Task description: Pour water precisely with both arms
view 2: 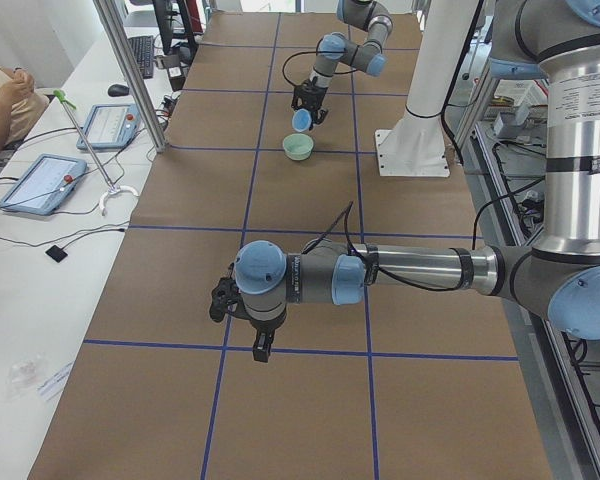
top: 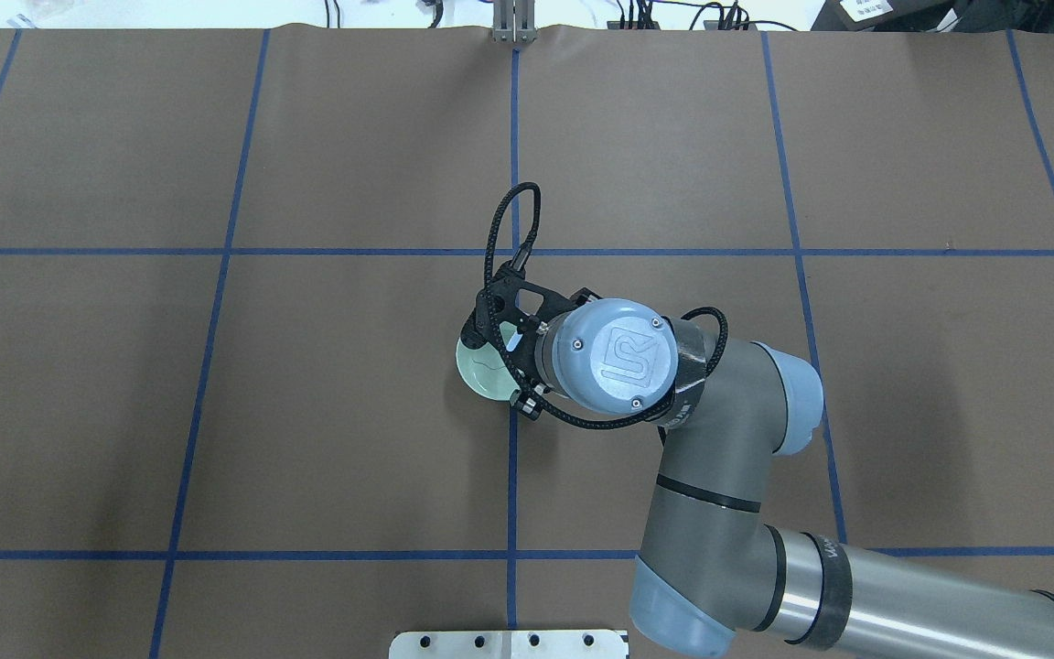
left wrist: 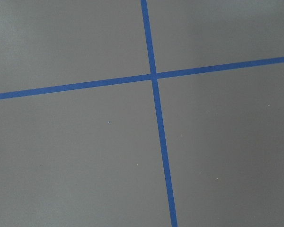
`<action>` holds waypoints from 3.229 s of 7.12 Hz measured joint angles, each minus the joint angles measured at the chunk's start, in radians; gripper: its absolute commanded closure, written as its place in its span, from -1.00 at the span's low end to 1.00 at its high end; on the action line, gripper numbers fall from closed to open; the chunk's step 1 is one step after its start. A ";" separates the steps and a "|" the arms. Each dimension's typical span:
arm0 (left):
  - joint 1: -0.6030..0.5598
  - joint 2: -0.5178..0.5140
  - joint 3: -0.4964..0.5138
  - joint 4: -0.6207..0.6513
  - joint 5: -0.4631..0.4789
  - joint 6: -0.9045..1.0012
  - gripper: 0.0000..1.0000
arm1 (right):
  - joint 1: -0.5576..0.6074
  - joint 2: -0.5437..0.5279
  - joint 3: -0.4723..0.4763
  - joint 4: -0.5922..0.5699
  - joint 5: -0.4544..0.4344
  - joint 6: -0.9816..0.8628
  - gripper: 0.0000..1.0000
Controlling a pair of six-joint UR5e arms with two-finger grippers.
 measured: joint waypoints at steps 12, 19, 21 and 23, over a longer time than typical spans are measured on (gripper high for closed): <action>0.000 0.020 -0.022 -0.010 -0.001 0.000 -1.00 | 0.108 -0.264 0.076 0.340 -0.519 0.874 1.00; 0.003 0.012 -0.029 -0.008 -0.022 -0.002 -1.00 | 0.094 -0.627 -0.225 0.857 -0.811 0.953 1.00; 0.003 0.008 -0.028 -0.007 -0.022 -0.003 -1.00 | 0.093 -0.652 -0.338 1.000 -0.827 0.924 -0.47; 0.003 0.007 -0.028 -0.008 -0.022 -0.003 -1.00 | 0.092 -0.663 -0.355 1.023 -0.830 0.911 -1.00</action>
